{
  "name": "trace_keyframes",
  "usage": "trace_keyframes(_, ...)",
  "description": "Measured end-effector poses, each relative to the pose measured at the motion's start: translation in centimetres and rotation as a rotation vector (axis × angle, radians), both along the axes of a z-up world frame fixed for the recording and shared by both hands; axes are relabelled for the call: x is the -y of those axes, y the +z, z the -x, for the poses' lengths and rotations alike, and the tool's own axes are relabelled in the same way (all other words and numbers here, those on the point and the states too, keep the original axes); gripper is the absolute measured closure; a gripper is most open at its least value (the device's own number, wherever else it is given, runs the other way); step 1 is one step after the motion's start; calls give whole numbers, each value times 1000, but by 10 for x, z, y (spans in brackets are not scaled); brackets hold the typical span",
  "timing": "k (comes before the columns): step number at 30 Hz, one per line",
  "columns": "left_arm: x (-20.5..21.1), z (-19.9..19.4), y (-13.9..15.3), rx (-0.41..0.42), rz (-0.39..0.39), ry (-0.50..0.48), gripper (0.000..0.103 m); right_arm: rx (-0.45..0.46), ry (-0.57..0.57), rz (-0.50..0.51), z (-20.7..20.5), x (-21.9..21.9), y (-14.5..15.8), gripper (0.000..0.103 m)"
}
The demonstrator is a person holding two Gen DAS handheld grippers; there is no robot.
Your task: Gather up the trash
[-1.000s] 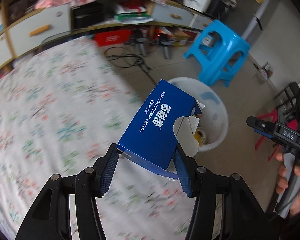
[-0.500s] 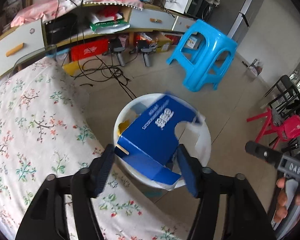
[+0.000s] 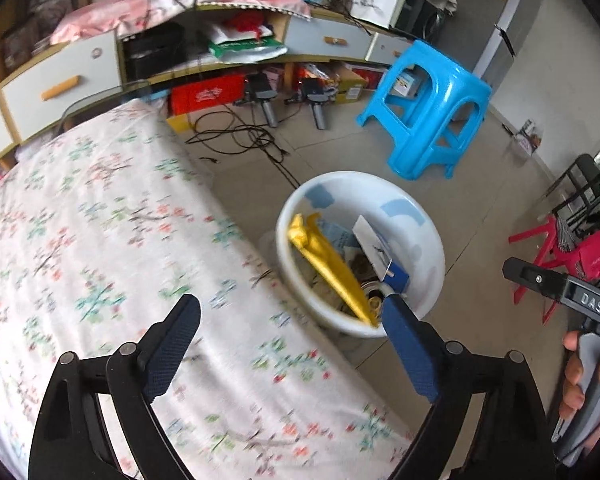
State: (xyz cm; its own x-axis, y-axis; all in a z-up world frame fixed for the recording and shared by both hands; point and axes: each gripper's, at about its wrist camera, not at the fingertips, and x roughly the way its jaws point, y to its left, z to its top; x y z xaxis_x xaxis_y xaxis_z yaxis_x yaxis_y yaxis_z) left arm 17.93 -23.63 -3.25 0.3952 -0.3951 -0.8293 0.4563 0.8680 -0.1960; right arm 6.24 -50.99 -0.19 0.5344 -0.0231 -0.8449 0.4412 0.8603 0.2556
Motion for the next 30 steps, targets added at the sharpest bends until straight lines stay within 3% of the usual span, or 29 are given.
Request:
trace_keyframes(5,-35,20,14,27,16,51,0,4,-6,-6,5,-6,3,26)
trace_keyframes(12,-77,58,37,51,31,101,0,38,-4,23,14,-35,23,23)
trace_keyframes(17,-102,88,55,65,17,160,0,81,30,55,24,-67,40,14)
trace_keyframes(23,-130,121,66,67,-9,224,0,106,87,164,45,-119,59,1)
trace_keyframes(30,-164,160,67,106,-34,332,0,117,145,245,71,-168,64,1)
